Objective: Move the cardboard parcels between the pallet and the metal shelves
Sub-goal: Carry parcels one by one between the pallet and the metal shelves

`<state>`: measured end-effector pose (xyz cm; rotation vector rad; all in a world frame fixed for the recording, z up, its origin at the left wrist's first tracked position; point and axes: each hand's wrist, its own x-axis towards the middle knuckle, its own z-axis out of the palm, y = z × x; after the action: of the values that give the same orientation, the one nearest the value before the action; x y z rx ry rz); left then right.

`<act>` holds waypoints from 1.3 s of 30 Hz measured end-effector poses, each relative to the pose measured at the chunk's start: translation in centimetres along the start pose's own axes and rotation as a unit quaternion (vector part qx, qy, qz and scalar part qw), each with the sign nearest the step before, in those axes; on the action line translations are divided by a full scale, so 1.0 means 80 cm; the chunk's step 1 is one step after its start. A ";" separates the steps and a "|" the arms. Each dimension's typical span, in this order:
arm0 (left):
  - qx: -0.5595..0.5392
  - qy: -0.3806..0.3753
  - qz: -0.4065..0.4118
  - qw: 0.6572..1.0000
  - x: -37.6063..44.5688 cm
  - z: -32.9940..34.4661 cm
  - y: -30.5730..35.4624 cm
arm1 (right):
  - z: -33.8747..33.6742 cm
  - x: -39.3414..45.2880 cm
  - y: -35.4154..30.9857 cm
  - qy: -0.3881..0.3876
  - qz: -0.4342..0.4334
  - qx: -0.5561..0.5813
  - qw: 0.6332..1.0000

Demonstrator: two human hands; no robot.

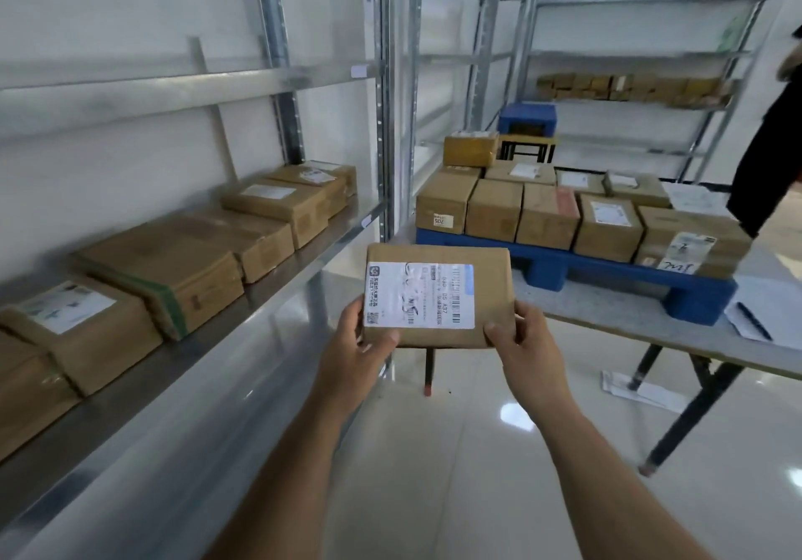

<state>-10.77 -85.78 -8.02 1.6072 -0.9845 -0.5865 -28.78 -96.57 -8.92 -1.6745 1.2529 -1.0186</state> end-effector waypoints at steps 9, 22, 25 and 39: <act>0.006 -0.037 -0.002 0.999 0.118 0.105 0.028 | -0.046 0.158 0.041 -0.012 0.004 -0.006 1.000; 0.023 -0.034 0.006 0.999 0.234 0.179 0.023 | -0.052 0.297 0.077 -0.032 -0.015 -0.006 0.999; 0.032 -0.025 0.008 0.999 0.265 0.182 0.011 | -0.038 0.327 0.077 -0.035 -0.017 -0.004 0.999; 0.012 -0.011 -0.005 1.000 0.530 0.162 -0.011 | 0.057 0.522 0.025 -0.041 -0.051 0.068 0.996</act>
<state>1.69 -128.35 -7.19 1.6299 -1.0046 -0.6025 -17.37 -136.95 -6.61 -1.6712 1.0310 -1.0598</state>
